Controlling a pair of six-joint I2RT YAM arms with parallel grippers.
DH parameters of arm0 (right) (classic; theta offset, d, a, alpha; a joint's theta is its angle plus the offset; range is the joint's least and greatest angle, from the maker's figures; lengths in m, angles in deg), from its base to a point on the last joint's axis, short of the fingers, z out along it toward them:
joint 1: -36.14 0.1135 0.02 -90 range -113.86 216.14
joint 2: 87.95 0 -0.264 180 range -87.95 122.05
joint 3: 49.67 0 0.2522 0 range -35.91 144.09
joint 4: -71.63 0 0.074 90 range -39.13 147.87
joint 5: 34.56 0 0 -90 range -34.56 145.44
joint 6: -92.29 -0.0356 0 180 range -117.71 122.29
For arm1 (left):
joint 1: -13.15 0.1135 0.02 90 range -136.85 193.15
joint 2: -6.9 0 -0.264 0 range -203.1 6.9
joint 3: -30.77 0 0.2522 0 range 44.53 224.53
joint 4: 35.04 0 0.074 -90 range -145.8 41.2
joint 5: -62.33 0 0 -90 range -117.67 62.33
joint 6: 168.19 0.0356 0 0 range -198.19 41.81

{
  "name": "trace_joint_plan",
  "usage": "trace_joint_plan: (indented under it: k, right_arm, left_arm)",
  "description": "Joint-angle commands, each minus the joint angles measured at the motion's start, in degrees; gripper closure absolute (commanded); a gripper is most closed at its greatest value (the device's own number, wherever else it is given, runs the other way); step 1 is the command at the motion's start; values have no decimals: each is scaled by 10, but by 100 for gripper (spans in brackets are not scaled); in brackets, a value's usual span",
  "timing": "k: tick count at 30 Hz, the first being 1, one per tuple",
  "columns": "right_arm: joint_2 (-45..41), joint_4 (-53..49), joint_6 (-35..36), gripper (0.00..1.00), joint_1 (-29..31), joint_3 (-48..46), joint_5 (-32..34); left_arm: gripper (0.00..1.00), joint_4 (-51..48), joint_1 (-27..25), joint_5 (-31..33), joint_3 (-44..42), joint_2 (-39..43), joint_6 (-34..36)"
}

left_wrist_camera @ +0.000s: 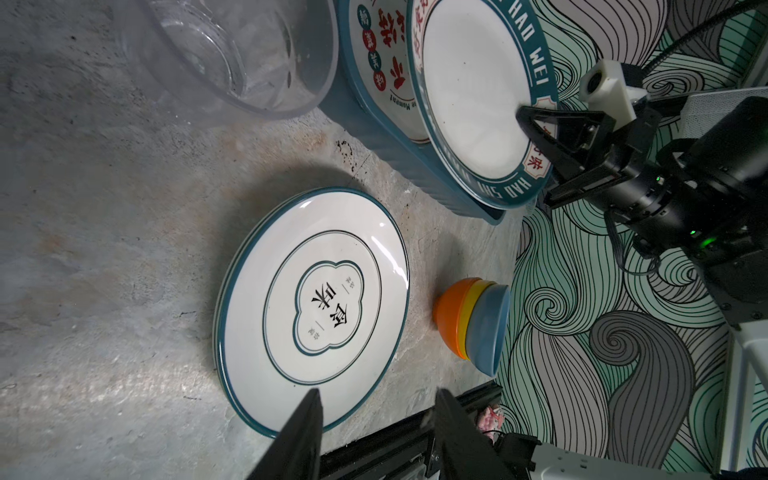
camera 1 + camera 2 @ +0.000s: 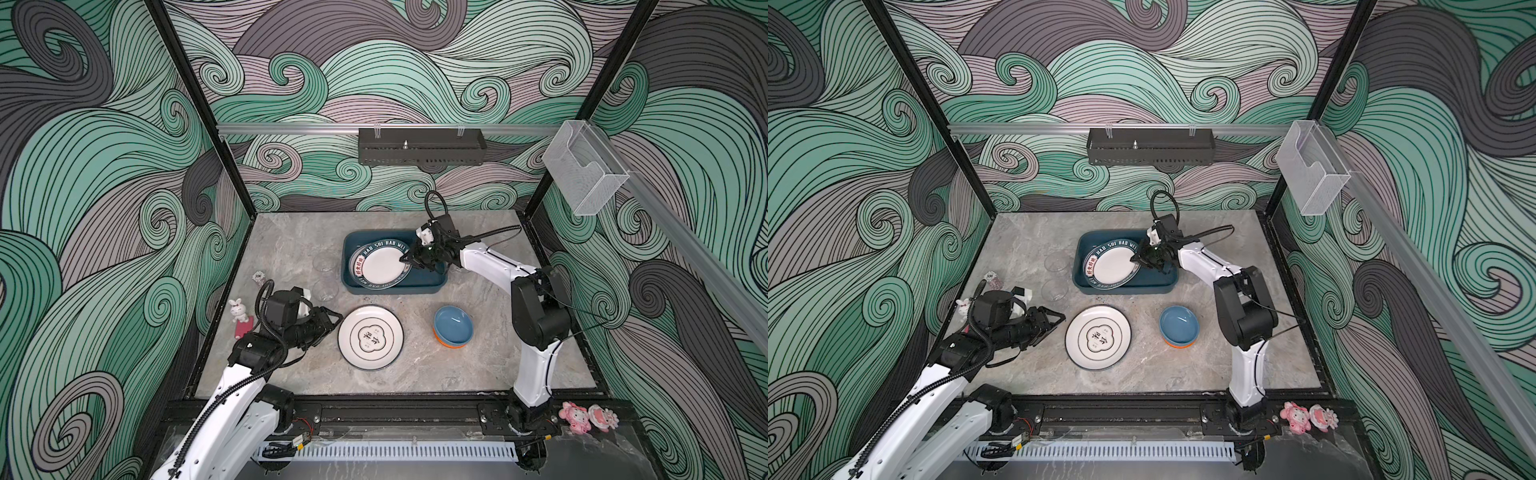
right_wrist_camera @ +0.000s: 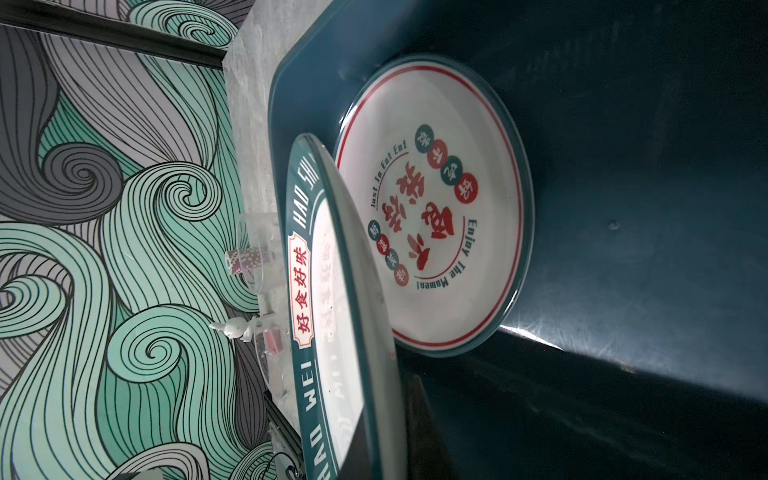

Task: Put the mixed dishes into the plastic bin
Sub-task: 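Carry the green-rimmed plate over the teal bin with the right gripper, then lower the green-rimmed plate onto the printed plate in the bin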

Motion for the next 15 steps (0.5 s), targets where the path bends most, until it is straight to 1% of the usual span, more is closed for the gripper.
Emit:
trace_joint_plan:
  k: [1,15]
  right_arm:
    - [21,7,0,98,-2,34,9]
    - [95,1,-9,97,2,101,22]
  left_arm:
    - [53,-10,5,11,-6,8,-5]
    - [53,-1,5,10,-21,1,-12]
